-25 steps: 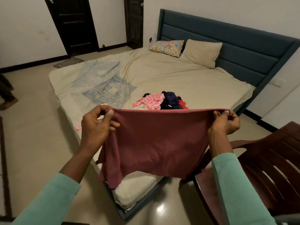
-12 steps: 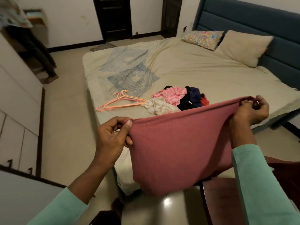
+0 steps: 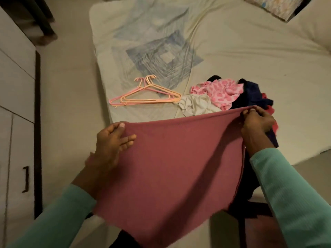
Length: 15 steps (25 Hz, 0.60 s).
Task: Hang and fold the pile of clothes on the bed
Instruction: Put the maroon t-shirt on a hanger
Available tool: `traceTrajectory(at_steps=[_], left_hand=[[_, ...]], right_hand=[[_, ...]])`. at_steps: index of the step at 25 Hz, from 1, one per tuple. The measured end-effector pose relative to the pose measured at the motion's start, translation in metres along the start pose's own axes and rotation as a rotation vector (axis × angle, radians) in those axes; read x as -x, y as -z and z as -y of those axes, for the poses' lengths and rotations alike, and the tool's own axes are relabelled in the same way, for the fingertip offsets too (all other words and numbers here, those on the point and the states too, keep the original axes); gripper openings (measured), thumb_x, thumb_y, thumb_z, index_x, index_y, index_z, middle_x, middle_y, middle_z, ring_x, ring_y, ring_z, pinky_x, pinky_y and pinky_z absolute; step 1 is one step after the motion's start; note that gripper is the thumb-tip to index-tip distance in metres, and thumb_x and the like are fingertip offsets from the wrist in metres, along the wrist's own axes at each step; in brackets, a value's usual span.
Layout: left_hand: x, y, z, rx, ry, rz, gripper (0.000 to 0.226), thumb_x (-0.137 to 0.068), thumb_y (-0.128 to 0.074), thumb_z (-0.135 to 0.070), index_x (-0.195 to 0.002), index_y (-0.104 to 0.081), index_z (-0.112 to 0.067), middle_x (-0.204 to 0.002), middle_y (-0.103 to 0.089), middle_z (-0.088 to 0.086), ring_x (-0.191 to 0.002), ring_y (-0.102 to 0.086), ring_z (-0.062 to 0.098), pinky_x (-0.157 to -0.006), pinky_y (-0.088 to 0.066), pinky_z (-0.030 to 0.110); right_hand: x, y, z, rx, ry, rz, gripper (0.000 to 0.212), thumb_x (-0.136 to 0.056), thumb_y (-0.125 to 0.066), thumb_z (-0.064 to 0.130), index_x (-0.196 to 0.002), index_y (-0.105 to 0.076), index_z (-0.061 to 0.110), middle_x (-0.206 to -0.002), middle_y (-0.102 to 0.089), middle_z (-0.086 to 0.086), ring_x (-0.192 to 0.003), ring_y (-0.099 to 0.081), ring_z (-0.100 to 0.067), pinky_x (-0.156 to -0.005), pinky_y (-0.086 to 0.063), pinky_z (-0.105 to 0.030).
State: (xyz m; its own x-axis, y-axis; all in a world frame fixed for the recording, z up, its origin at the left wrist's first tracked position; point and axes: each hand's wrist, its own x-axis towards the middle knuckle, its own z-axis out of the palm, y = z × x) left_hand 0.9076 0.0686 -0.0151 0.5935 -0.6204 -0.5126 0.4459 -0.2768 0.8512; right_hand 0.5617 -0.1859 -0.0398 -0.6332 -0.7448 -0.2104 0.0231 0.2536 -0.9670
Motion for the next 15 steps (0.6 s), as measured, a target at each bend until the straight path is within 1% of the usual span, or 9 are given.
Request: traceTrajectory(at_steps=[2,3,5,6,7,9,11,13,15], left_hand=[[-0.072,-0.007,0.008,0.052,0.063,-0.082,0.008,-0.104,-0.063,-0.019,-0.098,-0.068,-0.02,-0.079,-0.07,-0.007,-0.077,-0.077,0.019,-0.06,-0.061,0.026],[-0.113,-0.012,0.014,0.071,0.087,-0.119,0.007,-0.104,-0.064,-0.018,-0.099,-0.069,-0.018,-0.08,-0.071,-0.004,-0.075,-0.076,0.018,-0.059,-0.061,0.026],[-0.184,-0.02,0.036,0.044,0.129,-0.177,0.008,-0.102,-0.065,-0.014,-0.102,-0.073,-0.011,-0.087,-0.072,0.005,-0.073,-0.073,0.017,-0.061,-0.062,0.026],[-0.215,-0.024,0.05,0.023,0.149,-0.207,0.009,-0.102,-0.066,-0.013,-0.102,-0.073,-0.009,-0.089,-0.072,0.008,-0.072,-0.072,0.017,-0.063,-0.063,0.027],[-0.241,-0.028,0.065,0.005,0.164,-0.243,0.01,-0.102,-0.065,-0.012,-0.101,-0.074,-0.008,-0.09,-0.072,0.008,-0.072,-0.071,0.017,-0.063,-0.063,0.026],[-0.287,-0.034,0.097,-0.023,0.171,-0.306,0.011,-0.104,-0.063,-0.012,-0.105,-0.073,-0.006,-0.088,-0.07,0.006,-0.071,-0.069,0.015,-0.061,-0.062,0.023],[-0.323,-0.037,0.121,-0.049,0.139,-0.36,0.014,-0.105,-0.062,-0.014,-0.108,-0.073,-0.006,-0.086,-0.07,0.004,-0.071,-0.071,0.012,-0.064,-0.06,0.022],[-0.351,-0.037,0.135,-0.079,0.08,-0.414,0.015,-0.105,-0.062,-0.017,-0.108,-0.074,-0.007,-0.087,-0.073,0.002,-0.071,-0.072,0.008,-0.07,-0.062,0.025],[-0.369,-0.039,0.142,-0.101,0.017,-0.464,0.016,-0.104,-0.062,-0.018,-0.105,-0.075,-0.008,-0.088,-0.075,0.003,-0.071,-0.074,0.006,-0.07,-0.062,0.025]], right_hand=[[-0.014,-0.059,-0.031,0.071,-0.062,0.003,0.024,-0.09,-0.058,-0.006,-0.09,-0.074,0.012,-0.071,-0.066,-0.004,-0.055,-0.062,-0.01,-0.062,-0.055,-0.028],[-0.025,-0.091,-0.05,0.096,-0.097,0.012,0.023,-0.09,-0.059,-0.006,-0.087,-0.073,0.013,-0.073,-0.067,-0.004,-0.059,-0.066,-0.012,-0.068,-0.058,-0.03],[-0.042,-0.143,-0.091,0.132,-0.127,-0.016,0.023,-0.087,-0.065,0.0,-0.08,-0.072,0.02,-0.081,-0.072,-0.007,-0.08,-0.075,-0.026,-0.082,-0.063,-0.038],[-0.046,-0.165,-0.11,0.161,-0.127,-0.047,0.02,-0.087,-0.067,0.004,-0.08,-0.073,0.022,-0.086,-0.073,-0.006,-0.088,-0.075,-0.029,-0.088,-0.062,-0.038],[-0.048,-0.183,-0.126,0.193,-0.12,-0.073,0.016,-0.089,-0.068,0.008,-0.085,-0.074,0.022,-0.09,-0.073,-0.004,-0.091,-0.074,-0.026,-0.088,-0.06,-0.032],[-0.053,-0.212,-0.154,0.289,-0.066,-0.121,0.012,-0.095,-0.066,0.013,-0.099,-0.076,0.019,-0.094,-0.07,0.001,-0.088,-0.067,-0.016,-0.081,-0.05,-0.019],[-0.068,-0.232,-0.176,0.347,0.009,-0.149,0.014,-0.097,-0.065,0.017,-0.105,-0.076,0.016,-0.097,-0.07,0.001,-0.09,-0.065,-0.013,-0.084,-0.05,-0.02],[-0.082,-0.252,-0.189,0.36,0.061,-0.14,0.011,-0.096,-0.066,0.02,-0.102,-0.074,0.018,-0.097,-0.071,0.003,-0.09,-0.065,-0.011,-0.09,-0.053,-0.022],[-0.095,-0.272,-0.203,0.32,0.055,-0.11,0.008,-0.096,-0.066,0.019,-0.091,-0.068,0.025,-0.092,-0.069,0.006,-0.084,-0.064,-0.009,-0.081,-0.054,-0.019]])
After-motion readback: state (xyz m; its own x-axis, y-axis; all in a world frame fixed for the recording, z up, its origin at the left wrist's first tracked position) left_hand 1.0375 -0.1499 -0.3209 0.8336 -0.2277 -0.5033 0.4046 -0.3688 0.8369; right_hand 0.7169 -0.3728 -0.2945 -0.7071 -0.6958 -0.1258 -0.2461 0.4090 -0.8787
